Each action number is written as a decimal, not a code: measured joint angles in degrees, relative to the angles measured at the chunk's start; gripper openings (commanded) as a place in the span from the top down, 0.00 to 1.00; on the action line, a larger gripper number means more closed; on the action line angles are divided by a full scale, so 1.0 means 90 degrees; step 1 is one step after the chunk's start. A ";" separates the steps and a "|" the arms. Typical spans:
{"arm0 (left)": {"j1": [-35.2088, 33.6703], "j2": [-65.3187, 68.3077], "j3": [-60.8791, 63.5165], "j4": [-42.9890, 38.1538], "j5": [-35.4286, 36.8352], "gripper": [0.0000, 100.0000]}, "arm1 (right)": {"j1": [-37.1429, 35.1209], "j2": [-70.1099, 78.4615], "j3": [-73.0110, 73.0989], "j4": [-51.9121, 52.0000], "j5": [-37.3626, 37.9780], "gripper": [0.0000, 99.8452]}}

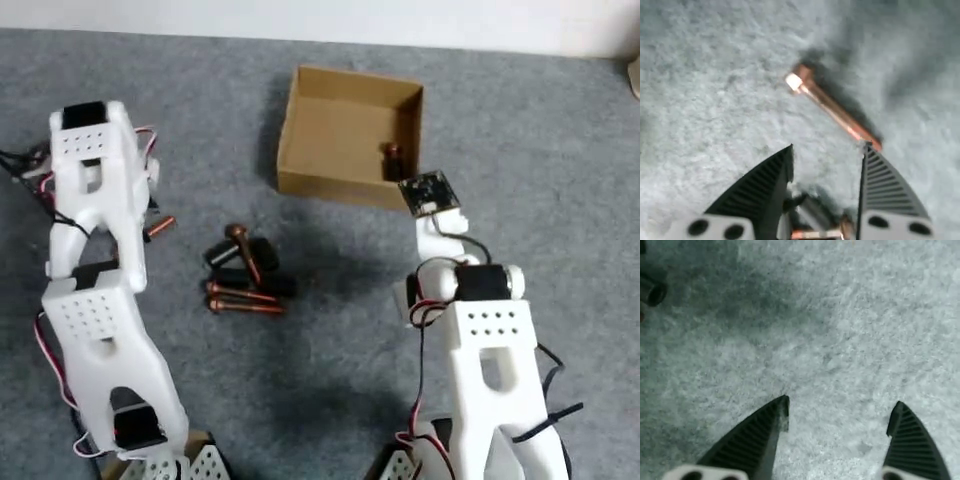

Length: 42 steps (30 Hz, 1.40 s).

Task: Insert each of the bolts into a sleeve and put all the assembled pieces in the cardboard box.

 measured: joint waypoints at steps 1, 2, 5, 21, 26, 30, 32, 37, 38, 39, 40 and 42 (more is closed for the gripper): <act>-0.0029 0.0117 0.0020 0.0000 0.0020 0.79 | -0.0010 0.0000 0.0107 -0.0078 0.0000 0.70; -0.0049 0.0244 0.0020 0.0000 0.0020 0.79 | -0.0010 0.0000 0.0166 -0.0117 0.0000 0.70; -0.0049 0.0557 -0.0029 0.0020 0.0020 0.79 | 0.0000 0.0000 0.0215 -0.0147 0.0000 0.70; -0.0391 0.1045 -0.0440 0.0010 0.0283 0.79 | -0.0010 0.0000 0.0264 -0.0166 0.0000 0.70; -0.0586 0.1182 -0.0391 -0.0322 0.0342 0.79 | -0.0010 0.0000 0.0264 -0.0166 0.0000 0.70; -0.0713 0.1201 -0.0371 -0.0410 0.0488 0.79 | -0.0010 0.0000 0.0264 -0.0166 0.0000 0.70; -0.0713 0.1260 -0.0420 -0.0410 0.0508 0.79 | -0.0010 0.0000 0.0274 -0.0166 0.0000 0.70; -0.0713 0.1289 -0.0420 -0.0430 0.0518 0.79 | -0.0020 0.0000 0.0274 -0.0166 0.0000 0.70; -0.0713 0.1289 -0.0420 -0.0430 0.0518 0.79 | -0.0020 0.0000 0.0274 -0.0166 0.0000 0.70; -0.0713 0.1289 -0.0420 -0.0430 0.0518 0.79 | -0.0029 0.0000 0.0274 -0.0166 0.0000 0.70; -0.0713 0.1289 -0.0420 -0.0430 0.0518 0.79 | -0.0029 0.0000 0.0274 -0.0166 0.0000 0.70; -0.0713 0.1289 -0.0420 -0.0430 0.0518 0.79 | -0.0098 0.0000 0.0274 -0.0166 -0.0029 0.70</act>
